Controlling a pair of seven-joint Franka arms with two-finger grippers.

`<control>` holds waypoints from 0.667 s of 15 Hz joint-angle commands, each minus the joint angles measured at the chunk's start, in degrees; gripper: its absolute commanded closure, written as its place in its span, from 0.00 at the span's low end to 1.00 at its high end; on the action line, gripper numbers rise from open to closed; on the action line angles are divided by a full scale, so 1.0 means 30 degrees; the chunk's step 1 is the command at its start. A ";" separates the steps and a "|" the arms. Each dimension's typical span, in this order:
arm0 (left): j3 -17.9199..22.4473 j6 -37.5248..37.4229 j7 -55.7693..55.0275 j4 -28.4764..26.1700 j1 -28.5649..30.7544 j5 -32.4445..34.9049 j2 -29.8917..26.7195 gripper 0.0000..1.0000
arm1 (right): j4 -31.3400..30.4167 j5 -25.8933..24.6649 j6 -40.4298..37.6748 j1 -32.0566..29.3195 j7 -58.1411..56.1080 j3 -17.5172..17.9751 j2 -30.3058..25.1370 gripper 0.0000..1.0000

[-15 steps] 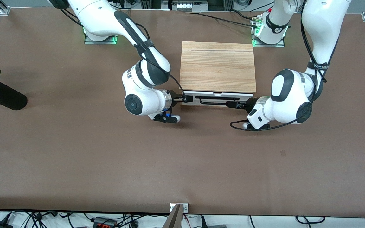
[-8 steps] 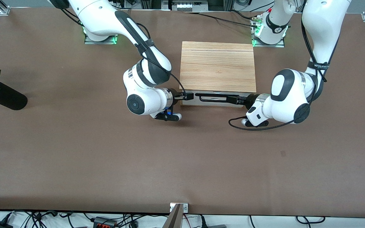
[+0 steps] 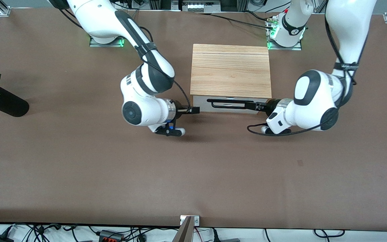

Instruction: Close drawer with both arms simultaneously

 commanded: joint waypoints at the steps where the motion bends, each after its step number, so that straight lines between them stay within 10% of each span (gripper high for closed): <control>1: 0.0080 -0.2413 -0.0130 0.2674 0.0002 0.3693 -0.0319 0.00 | 0.0902 -0.0285 -0.0868 -0.0173 0.0140 -0.1415 -0.0103 0.00; 10: 0.0632 -0.7809 0.0105 0.7425 0.0031 1.0357 -0.1166 0.00 | 0.3745 -0.0344 -0.6256 -0.0055 -0.0152 -1.0437 -0.0949 0.00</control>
